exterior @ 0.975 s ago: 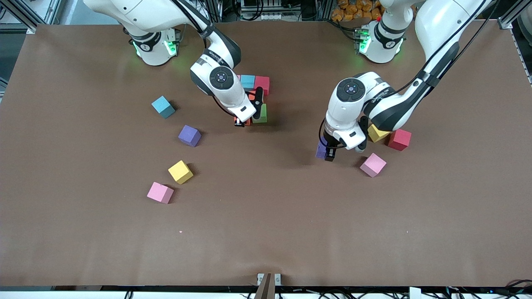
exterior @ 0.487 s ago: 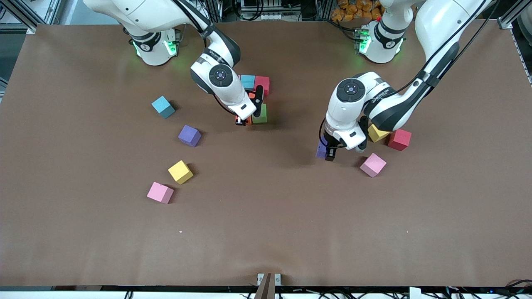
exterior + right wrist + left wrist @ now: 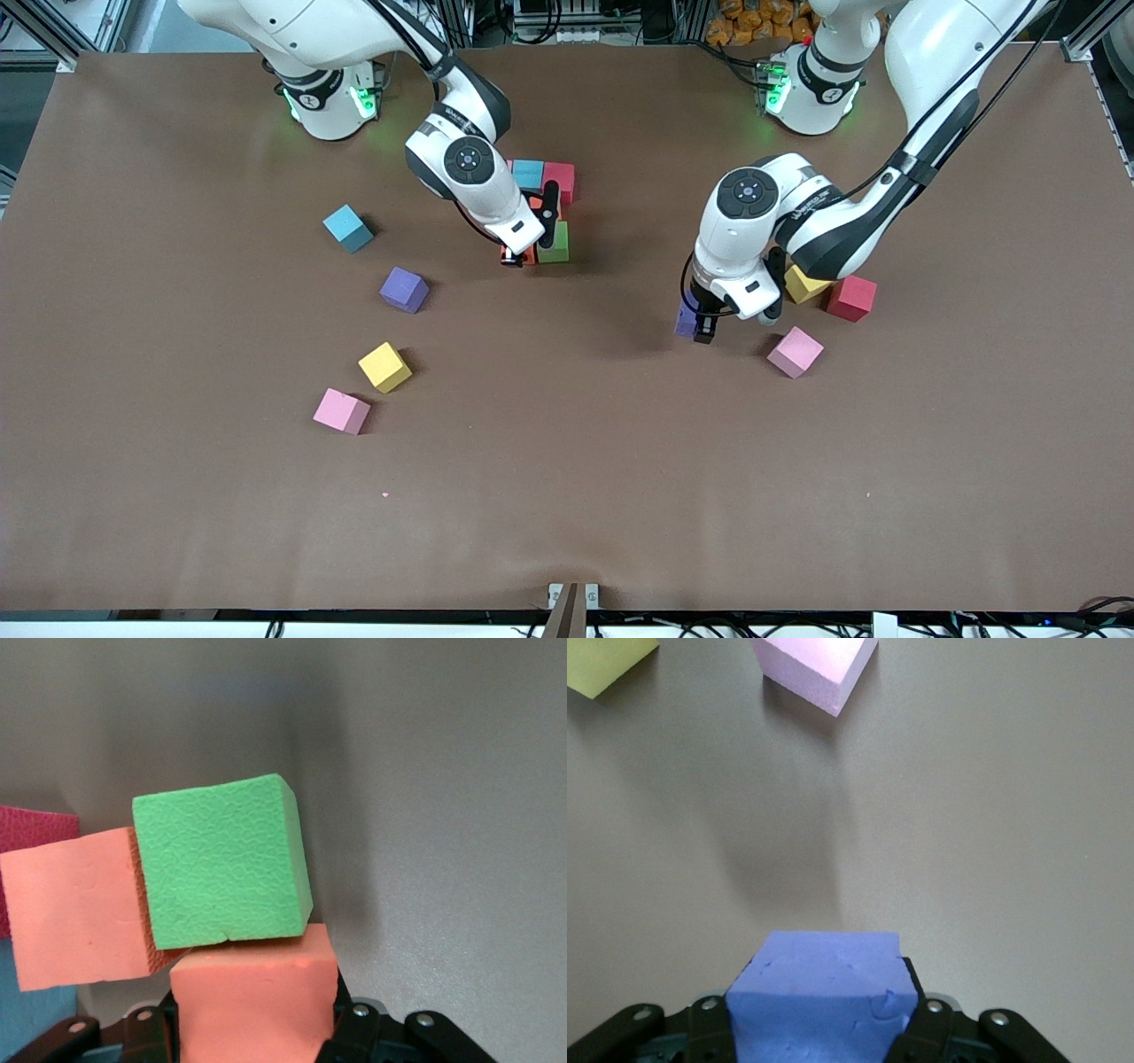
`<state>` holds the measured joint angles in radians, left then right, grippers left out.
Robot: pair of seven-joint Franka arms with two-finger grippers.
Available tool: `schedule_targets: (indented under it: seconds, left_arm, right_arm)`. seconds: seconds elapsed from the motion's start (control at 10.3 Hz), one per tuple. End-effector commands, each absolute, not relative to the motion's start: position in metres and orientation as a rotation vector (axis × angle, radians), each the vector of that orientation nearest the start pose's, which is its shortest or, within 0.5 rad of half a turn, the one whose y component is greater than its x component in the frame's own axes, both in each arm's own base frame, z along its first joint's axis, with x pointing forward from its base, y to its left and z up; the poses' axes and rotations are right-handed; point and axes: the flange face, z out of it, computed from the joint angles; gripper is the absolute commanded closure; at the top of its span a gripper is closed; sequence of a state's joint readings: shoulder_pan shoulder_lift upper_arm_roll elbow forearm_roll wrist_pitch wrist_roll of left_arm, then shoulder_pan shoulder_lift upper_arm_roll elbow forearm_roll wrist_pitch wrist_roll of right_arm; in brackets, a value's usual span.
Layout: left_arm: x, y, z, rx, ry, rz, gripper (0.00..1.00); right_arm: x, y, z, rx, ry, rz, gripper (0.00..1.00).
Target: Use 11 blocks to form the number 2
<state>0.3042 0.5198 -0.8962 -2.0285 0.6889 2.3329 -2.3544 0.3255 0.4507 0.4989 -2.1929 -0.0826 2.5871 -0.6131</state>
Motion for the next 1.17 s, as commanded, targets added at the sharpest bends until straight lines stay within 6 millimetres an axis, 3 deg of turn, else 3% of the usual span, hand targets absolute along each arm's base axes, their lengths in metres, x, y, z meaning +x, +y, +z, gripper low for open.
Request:
schedule_targets:
  seconds: [0.0,0.49,0.58,0.68,0.78,1.07]
  left_arm:
    - [0.5112,-0.3092,0.2832,-2.451,-2.02,-0.155,0.6]
    - [0.5107,-0.31,0.2835,-2.449,-2.023,-0.145,0.6]
    - [0.5102,-0.3108,0.2835,-2.451,-2.022,-0.145,0.6]
    - [0.5101,-0.3108,0.2829,-2.451,-2.021,-0.143,0.6]
    - [0.5107,-0.3108,0.2841,-2.45,-2.025,-0.146,0.6]
    - [0.5103,-0.3116,0.2844,-2.449,-2.028,-0.14,0.59]
  right_arm:
    - [0.3664,0.4162,0.2085,-2.225,-2.003,-0.025,0.62]
    - [0.3667,0.4161,0.205,-2.222,-1.997,-0.035,0.53]
    - [0.3667,0.4161,0.2048,-2.222,-1.998,-0.035,0.5]
    - [0.3656,0.4164,0.2045,-2.222,-1.997,-0.032,0.38]
    - [0.366,0.4156,0.204,-2.224,-1.997,-0.028,0.32]
    - [0.3641,0.4141,0.2027,-2.225,-1.997,-0.019,0.29]
